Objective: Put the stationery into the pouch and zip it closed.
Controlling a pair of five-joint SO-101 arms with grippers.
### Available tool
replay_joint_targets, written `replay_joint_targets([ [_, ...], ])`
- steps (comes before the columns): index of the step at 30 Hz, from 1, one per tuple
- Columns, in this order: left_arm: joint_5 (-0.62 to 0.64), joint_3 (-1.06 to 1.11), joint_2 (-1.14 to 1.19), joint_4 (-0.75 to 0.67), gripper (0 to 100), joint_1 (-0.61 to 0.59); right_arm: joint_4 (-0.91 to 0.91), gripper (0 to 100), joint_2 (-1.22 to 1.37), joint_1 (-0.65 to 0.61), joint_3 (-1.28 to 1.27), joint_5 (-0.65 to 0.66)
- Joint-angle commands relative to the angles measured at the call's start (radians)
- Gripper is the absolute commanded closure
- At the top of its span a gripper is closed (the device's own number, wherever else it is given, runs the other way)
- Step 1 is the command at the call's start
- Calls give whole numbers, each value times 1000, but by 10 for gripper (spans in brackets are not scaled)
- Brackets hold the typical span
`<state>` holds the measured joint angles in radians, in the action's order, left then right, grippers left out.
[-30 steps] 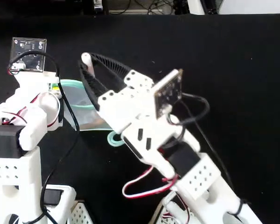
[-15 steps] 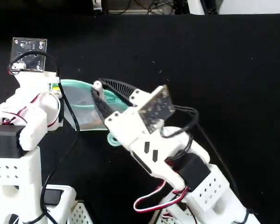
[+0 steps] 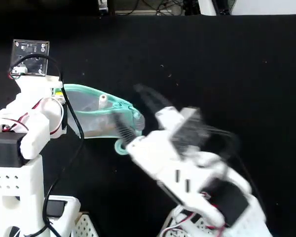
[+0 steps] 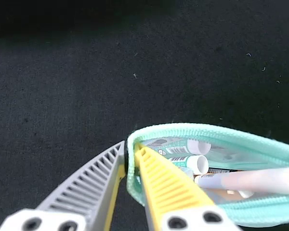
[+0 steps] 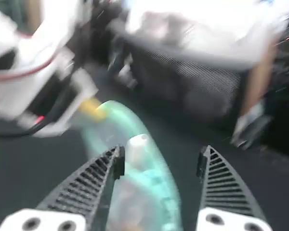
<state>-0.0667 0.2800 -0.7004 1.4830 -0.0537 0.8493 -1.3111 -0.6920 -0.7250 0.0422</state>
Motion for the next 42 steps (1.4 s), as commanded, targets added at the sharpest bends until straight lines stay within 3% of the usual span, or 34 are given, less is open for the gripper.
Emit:
replay_joint_targets([
  [1, 2, 125, 25, 12, 970, -15, -57, 758, -81, 68, -45, 5],
  [6, 2, 125, 25, 15, 970, -16, -249, 764, -25, 68, -200, 3],
  [12, 2, 110, 23, 12, 970, -18, -315, 956, 151, 71, -246, 3],
  [14, 2, 101, 11, 12, 970, -24, -316, 975, 202, 66, -242, 3],
  [17, 3, 114, -35, -52, 970, -93, -321, 918, 262, 25, -240, 9],
  [20, 5, 225, -51, -210, 970, -156, -374, 837, 341, -17, -249, 11],
  [24, 2, 348, -58, -347, 970, -154, -404, 866, 466, 3, -220, 12],
  [28, 2, 340, -60, -348, 970, -154, -330, 900, 498, 21, -156, 25],
  [34, 2, 340, -60, -350, 970, -154, -71, 799, 375, -43, -48, 137],
  [38, 2, 340, -60, -350, 970, -154, -15, 717, 341, -130, -53, 203],
  [42, 2, 340, -60, -350, 970, -154, -37, 727, 358, -141, -87, 218],
])
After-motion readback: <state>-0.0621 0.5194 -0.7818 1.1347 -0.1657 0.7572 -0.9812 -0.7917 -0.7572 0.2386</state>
